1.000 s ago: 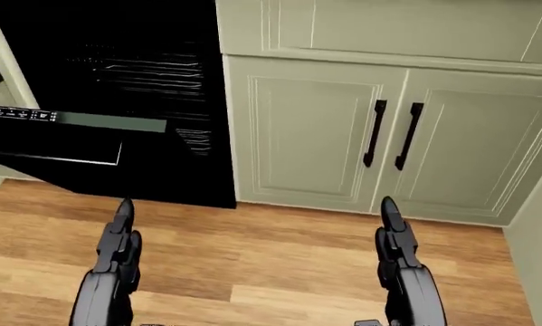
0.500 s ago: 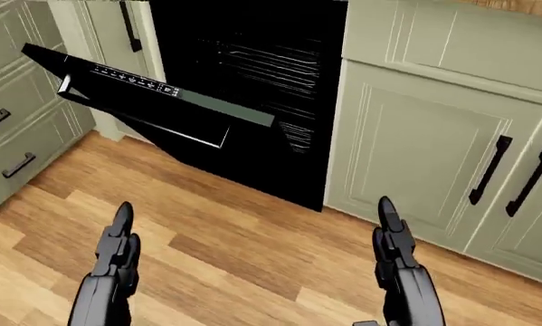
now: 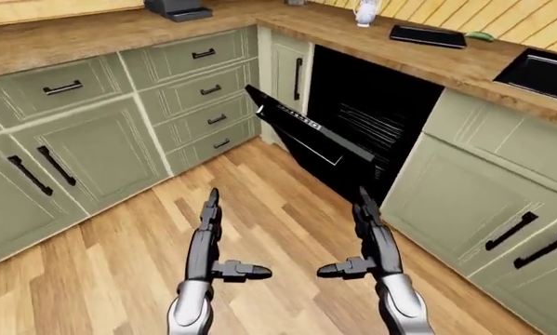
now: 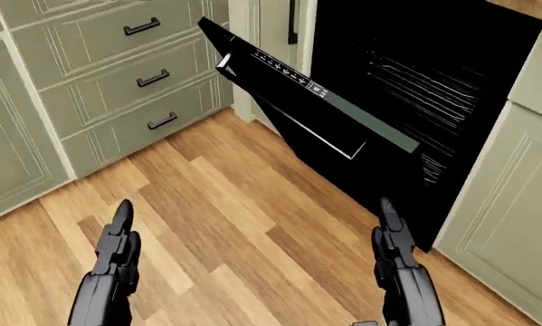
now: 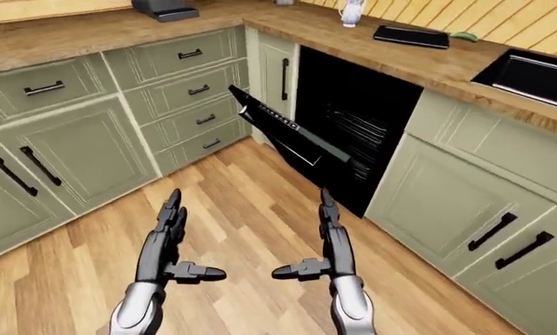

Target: Close the dishwasher door

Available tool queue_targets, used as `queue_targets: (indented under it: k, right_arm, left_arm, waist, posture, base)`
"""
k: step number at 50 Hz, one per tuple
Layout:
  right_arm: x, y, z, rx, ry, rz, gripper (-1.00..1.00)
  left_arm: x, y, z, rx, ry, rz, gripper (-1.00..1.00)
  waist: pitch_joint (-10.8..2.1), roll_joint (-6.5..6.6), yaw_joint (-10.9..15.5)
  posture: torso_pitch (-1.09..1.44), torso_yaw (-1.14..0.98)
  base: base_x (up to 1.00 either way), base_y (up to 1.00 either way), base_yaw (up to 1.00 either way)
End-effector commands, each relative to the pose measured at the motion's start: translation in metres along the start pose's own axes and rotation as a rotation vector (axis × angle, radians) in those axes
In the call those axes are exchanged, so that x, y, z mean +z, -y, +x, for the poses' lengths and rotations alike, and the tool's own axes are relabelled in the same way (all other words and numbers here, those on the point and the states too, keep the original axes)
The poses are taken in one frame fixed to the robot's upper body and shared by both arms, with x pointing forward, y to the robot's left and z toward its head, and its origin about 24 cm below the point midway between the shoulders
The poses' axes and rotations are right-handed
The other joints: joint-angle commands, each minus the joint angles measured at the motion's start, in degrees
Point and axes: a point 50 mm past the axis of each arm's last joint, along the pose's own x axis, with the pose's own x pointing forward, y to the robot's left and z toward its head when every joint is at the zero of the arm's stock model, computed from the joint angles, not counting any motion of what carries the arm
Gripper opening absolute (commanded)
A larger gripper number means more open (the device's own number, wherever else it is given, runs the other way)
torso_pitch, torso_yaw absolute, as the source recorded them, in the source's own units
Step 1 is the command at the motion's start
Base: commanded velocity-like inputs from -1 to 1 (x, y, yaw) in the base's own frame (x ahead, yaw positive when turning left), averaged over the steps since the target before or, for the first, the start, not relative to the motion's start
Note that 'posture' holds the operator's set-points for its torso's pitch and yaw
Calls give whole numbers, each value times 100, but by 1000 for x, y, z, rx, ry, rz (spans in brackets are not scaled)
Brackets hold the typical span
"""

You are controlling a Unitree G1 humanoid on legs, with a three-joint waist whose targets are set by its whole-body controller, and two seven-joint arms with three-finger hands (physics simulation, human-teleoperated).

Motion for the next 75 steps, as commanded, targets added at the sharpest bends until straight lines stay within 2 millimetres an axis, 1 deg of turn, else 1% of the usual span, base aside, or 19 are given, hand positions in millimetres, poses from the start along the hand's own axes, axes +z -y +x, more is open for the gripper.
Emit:
queue_targets:
  k: [1,10,13,14,17,23,27,28,32,37,40,42,43,54,62,67,70,71,75]
  right_arm:
    - [17,-4,4,17,90,1,100]
    - [18,-5,4,17,90,0,100]
    - [17,-5,4,17,90,0,100]
    - [17,-5,4,17,90,0,100]
    - [21,-5,3,17,89,-1,100]
    - [17,-6,4,18,88,-1,100]
    - [17,-6,4,19,89,-1,100]
    - [17,-6,4,20,88,-1,100]
    - [17,-7,5,23,88,-1,100]
    - [17,-7,5,26,86,1,100]
    - [17,-7,5,26,87,1,100]
    - [17,-7,5,27,87,1,100]
    - [17,-7,5,26,87,0,100]
    - [20,-8,4,22,83,-15,100]
    - [20,-9,3,25,80,-10,100]
    - [20,-9,3,25,79,-11,100]
    - [20,-8,3,25,79,-11,100]
    - [20,-8,3,25,79,-10,100]
    - [20,-9,2,25,80,-13,100]
  left_arm:
    - [18,-5,2,17,92,11,100]
    - [19,-5,1,17,93,10,100]
    - [19,-5,1,17,93,10,100]
    - [19,-5,1,17,94,9,100]
    - [19,-6,1,18,94,9,100]
    - [19,-6,1,19,94,9,100]
    - [19,-6,1,19,94,9,100]
    - [19,-6,1,19,94,8,100]
    - [19,-5,1,17,93,9,100]
    - [18,-5,1,16,92,10,100]
    - [18,-4,1,15,93,11,100]
    - [18,-4,1,16,93,11,100]
    - [18,-4,1,16,93,10,100]
    - [20,-6,1,19,96,11,100]
    - [21,-6,0,20,97,10,100]
    - [21,-6,0,19,98,11,100]
    - [21,-6,0,20,98,11,100]
    - [21,-6,0,20,98,11,100]
    - [21,-6,0,19,98,11,100]
  waist:
    - [-73,-11,46]
    - [-44,618,1]
    - [-211,1146,73]
    - [-82,813,126]
    - [-186,761,209]
    - [-41,380,146]
    - [-146,-170,78]
    - [-111,32,12]
    - [-128,69,55]
    - [-50,417,12]
    - [-54,716,3]
    - [-198,1114,57]
    - [-97,833,108]
    - [-93,143,108]
    - [-163,563,52]
    - [-168,478,86]
    - [-256,-61,52]
    - [-165,212,-8]
    - [-113,316,12]
  posture:
    - [0,0]
    - [0,0]
    - [0,0]
    - [0,0]
    - [0,0]
    - [0,0]
    - [0,0]
    - [0,0]
    - [0,0]
    - [0,0]
    - [0,0]
    - [0,0]
    - [0,0]
    - [0,0]
    - [0,0]
    - [0,0]
    - [0,0]
    - [0,0]
    - [0,0]
  base:
    - [0,0,73]
    - [0,0,74]
    - [0,0,74]
    - [0,0,74]
    - [0,0,74]
    - [0,0,74]
    - [0,0,73]
    - [0,0,73]
    - [0,0,74]
    - [0,0,74]
    - [0,0,74]
    - [0,0,74]
    - [0,0,73]
    - [0,0,6]
    - [0,-25,0]
    - [0,-47,0]
    - [0,-51,0]
    - [0,-57,0]
    - [0,-57,0]
